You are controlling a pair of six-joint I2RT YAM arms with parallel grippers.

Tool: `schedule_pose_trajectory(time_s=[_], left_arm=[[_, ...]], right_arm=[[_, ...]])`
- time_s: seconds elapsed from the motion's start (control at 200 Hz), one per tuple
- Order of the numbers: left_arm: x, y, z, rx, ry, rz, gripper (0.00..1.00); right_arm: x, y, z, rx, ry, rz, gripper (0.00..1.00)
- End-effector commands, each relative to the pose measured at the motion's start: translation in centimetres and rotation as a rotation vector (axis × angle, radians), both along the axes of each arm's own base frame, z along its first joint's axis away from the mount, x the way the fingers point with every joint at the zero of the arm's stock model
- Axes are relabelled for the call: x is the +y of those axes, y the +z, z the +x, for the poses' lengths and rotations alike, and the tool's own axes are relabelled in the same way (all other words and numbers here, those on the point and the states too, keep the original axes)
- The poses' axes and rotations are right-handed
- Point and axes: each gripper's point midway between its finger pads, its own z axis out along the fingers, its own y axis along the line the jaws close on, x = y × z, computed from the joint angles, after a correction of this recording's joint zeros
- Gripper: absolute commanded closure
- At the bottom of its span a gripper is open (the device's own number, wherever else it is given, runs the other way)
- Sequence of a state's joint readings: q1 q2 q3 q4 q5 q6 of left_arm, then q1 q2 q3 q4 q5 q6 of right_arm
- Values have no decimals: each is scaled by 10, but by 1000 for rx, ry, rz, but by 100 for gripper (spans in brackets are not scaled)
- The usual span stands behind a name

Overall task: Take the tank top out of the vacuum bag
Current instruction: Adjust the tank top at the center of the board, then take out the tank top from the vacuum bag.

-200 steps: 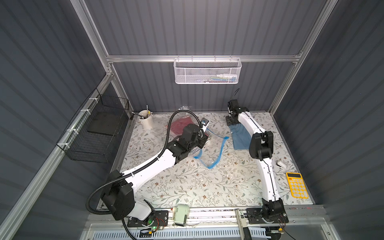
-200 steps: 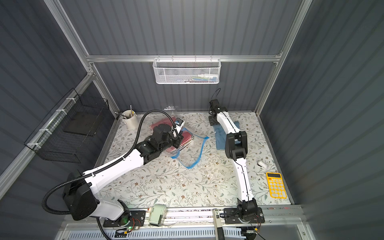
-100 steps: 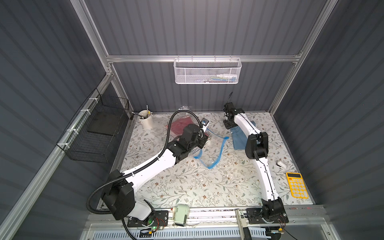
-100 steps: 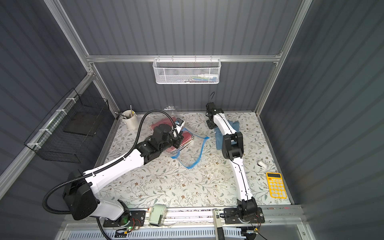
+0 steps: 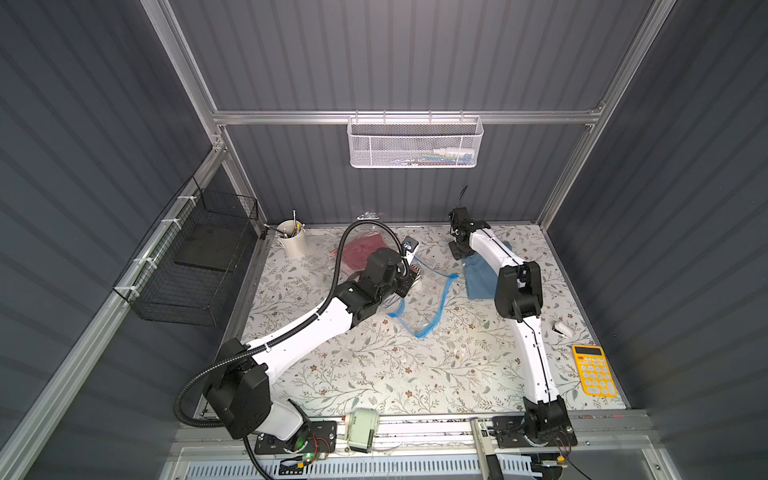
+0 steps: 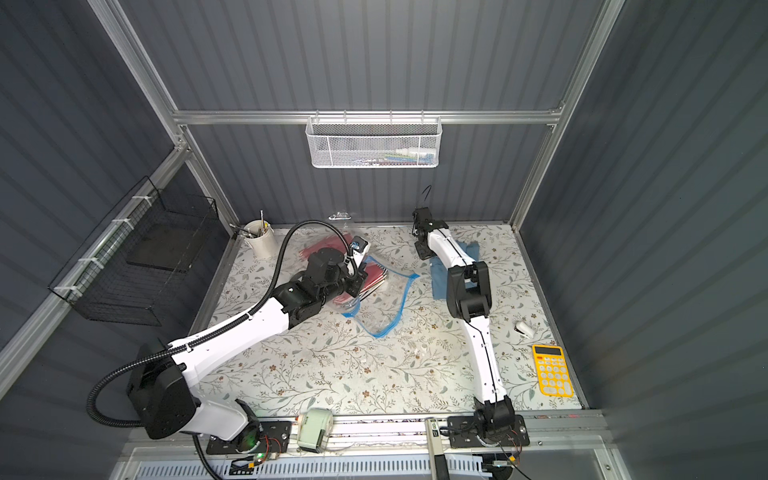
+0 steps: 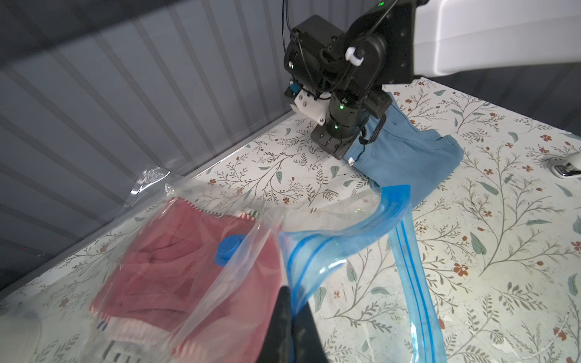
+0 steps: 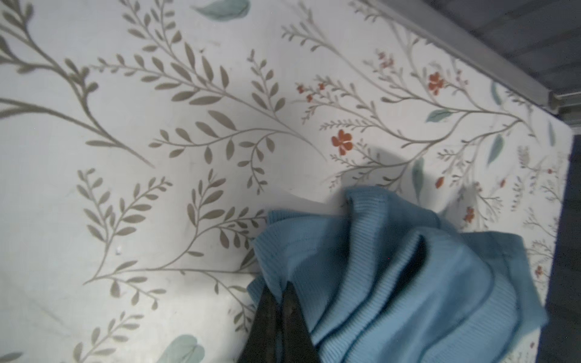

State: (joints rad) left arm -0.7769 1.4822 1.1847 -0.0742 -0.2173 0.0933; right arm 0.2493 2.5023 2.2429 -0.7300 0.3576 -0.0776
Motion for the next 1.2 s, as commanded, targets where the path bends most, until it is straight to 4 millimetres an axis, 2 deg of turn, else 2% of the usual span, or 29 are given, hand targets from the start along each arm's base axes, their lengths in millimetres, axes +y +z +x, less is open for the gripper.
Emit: schedule_pose_trajectory(time_s=[0.0, 0.09, 0.135, 0.21, 0.235, 0.285, 0.415, 0.48, 0.575, 0.65, 0.725, 0.8, 0.845, 0.925, 0.99, 1.13, 1.195], left_arm=[[1, -1, 5, 7, 11, 14, 100], [1, -1, 5, 8, 10, 11, 100], [1, 0, 4, 8, 8, 9, 100], [1, 2, 4, 5, 9, 7, 100], [2, 3, 4, 3, 9, 5, 100], [2, 4, 3, -1, 10, 5, 100], [4, 8, 3, -10, 13, 2, 100], [4, 9, 2, -10, 11, 0, 100], [4, 11, 1, -11, 7, -4, 100], [4, 12, 1, -10, 8, -6, 100], [4, 14, 0, -13, 5, -10, 100], [4, 15, -1, -13, 2, -12, 100], [5, 16, -1, -15, 4, -15, 100], [5, 17, -1, -18, 3, -14, 100], [5, 18, -1, -19, 2, -12, 100], [2, 13, -1, -3, -6, -4, 100], [1, 9, 0, 6, -9, 0, 100]], right_arm=[[-6, 70, 26, -257, -109, 84, 100], [-1, 67, 32, -286, -121, 131, 100], [5, 58, 34, -266, -110, 156, 77], [14, 50, 39, -234, -97, 192, 66], [17, 47, 39, -223, -87, 206, 58], [22, 45, 38, -207, -76, 227, 36], [34, 62, 26, -233, -40, 290, 15], [36, 83, 13, -293, -29, 322, 13], [29, 103, -15, -353, -78, 400, 12], [24, 99, -41, -320, -123, 453, 11], [19, 86, -65, -259, -165, 489, 12], [17, 73, -90, -177, -203, 513, 14], [19, 72, -106, -162, -215, 545, 15], [18, 64, -142, -168, -252, 597, 16], [17, 66, -173, -195, -272, 644, 16], [36, 70, -231, -183, -246, 677, 16], [51, 79, -255, -192, -216, 707, 15]])
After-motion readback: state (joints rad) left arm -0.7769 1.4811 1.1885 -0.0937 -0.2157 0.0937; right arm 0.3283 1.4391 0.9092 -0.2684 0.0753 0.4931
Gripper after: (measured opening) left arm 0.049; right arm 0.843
